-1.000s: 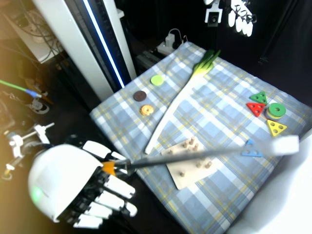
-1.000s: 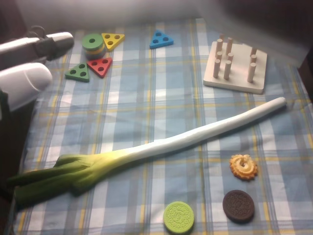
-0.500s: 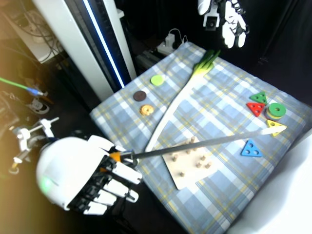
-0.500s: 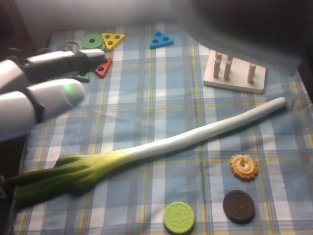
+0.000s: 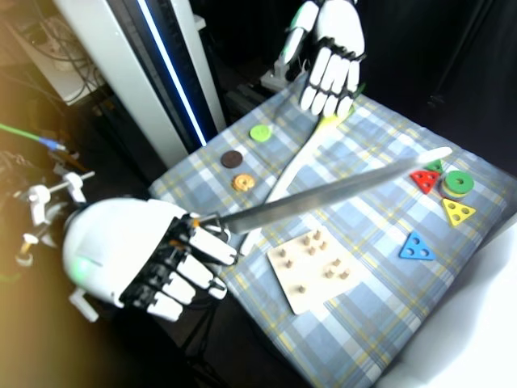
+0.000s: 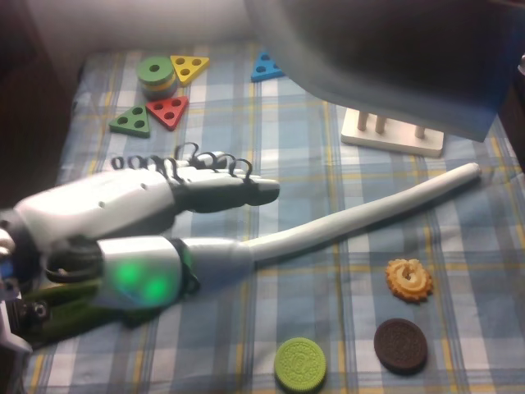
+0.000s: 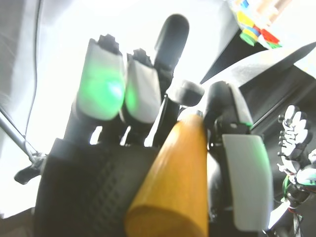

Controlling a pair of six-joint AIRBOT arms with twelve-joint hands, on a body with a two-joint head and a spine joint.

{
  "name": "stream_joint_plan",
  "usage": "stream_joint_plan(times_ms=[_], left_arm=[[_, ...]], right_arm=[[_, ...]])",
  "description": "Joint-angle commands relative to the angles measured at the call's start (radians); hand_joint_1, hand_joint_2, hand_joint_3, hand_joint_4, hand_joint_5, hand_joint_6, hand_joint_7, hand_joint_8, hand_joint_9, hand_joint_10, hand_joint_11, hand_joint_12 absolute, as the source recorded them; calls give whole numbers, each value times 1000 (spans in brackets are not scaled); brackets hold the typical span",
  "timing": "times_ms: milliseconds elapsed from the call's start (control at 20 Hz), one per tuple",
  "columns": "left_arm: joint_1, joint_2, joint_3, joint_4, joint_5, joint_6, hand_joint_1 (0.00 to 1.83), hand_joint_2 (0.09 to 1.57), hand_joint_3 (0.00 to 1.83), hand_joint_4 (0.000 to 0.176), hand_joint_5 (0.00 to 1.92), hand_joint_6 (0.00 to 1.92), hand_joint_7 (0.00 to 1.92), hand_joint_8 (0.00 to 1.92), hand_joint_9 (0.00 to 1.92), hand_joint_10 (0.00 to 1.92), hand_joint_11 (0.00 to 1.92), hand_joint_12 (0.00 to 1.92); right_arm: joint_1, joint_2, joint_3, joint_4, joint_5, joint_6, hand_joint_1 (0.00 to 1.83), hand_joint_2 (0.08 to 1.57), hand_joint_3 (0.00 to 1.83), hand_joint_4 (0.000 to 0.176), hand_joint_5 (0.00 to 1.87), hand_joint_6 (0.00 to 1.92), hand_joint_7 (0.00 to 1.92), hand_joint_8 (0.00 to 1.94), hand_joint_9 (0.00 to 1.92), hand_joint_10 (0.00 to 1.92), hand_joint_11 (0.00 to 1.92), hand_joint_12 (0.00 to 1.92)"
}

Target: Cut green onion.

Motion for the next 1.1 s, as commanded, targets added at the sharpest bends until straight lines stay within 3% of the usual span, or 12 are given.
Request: stream_joint_plan(times_ms=[0, 50, 150, 250, 300, 500, 550, 650, 750, 850, 900, 1050], left_arm=[[-14, -7, -6, -5, -64, 24, 0, 1318, 0, 0, 154, 0, 136, 0, 77, 0, 0, 0], [-21, -18, -20, -17, -28, 109, 0, 1309, 0, 0, 94, 0, 78, 0, 37, 0, 0, 0], [-21, -32, -31, -34, 4, 189, 0, 1299, 0, 0, 11, 3, 16, 5, 1, 0, 0, 0], [-22, -45, -29, -35, 34, 207, 0, 1306, 0, 0, 1, 0, 3, 0, 0, 0, 0, 0], [-24, -51, -28, -32, 52, 211, 0, 1315, 0, 0, 0, 0, 0, 0, 0, 0, 0, 0], [-41, -81, -14, 9, 137, 211, 0, 1277, 0, 0, 0, 0, 0, 0, 0, 0, 0, 0], [-42, -84, -14, 16, 148, 212, 0, 1263, 0, 0, 0, 0, 0, 0, 0, 0, 0, 0], [-47, -91, -10, 30, 176, 212, 0, 1263, 0, 0, 0, 0, 0, 0, 0, 0, 0, 0], [-56, -116, 11, 35, 225, 212, 0, 1266, 0, 0, 0, 0, 0, 0, 0, 0, 0, 0], [-58, -126, 19, 35, 244, 212, 0, 1280, 0, 0, 0, 0, 0, 0, 0, 0, 0, 0], [-58, -128, 21, 35, 248, 212, 0, 1275, 0, 0, 0, 0, 0, 0, 0, 0, 0, 0], [-58, -130, 23, 35, 254, 212, 0, 1259, 0, 0, 0, 0, 0, 0, 0, 0, 0, 0]], right_arm=[[16, 15, 1, 23, 150, 9, 476, 1439, 0, 128, 951, 1921, 1246, 1941, 1401, 1921, 1438, 1921], [16, 18, -5, 12, 150, 14, 510, 1447, 0, 111, 872, 1921, 1188, 1941, 1337, 1921, 1376, 1921], [16, 19, -9, -5, 150, 21, 536, 1448, 0, 104, 835, 1921, 1144, 1941, 1305, 1921, 1347, 1921], [16, 20, -14, -19, 151, 22, 514, 1438, 0, 107, 850, 1921, 1140, 1941, 1293, 1921, 1337, 1921], [16, 20, -16, -28, 150, 25, 458, 1433, 0, 163, 869, 1921, 1153, 1941, 1292, 1921, 1334, 1921], [16, 21, -19, -62, 150, 44, 438, 1451, 2, 174, 888, 1921, 1128, 1941, 1234, 1921, 1292, 1921], [16, 22, -21, -68, 150, 45, 460, 1444, 0, 157, 840, 1921, 1114, 1941, 1240, 1921, 1306, 1921], [16, 25, -24, -82, 150, 49, 481, 1421, 0, 161, 851, 1921, 1102, 1941, 1248, 1921, 1297, 1921], [16, 29, -24, -117, 137, 66, 551, 1427, 0, 149, 741, 1921, 1029, 1941, 1222, 1921, 1294, 1921], [16, 29, -24, -126, 137, 68, 585, 1417, 0, 129, 758, 1921, 1005, 1941, 1158, 1921, 1191, 1921], [16, 29, -24, -129, 138, 68, 608, 1420, 0, 83, 824, 1921, 1056, 1941, 1210, 1921, 1245, 1921], [17, 31, -29, -141, 142, 69, 613, 1427, 2, 85, 876, 1921, 1089, 1941, 1260, 1921, 1297, 1921]])
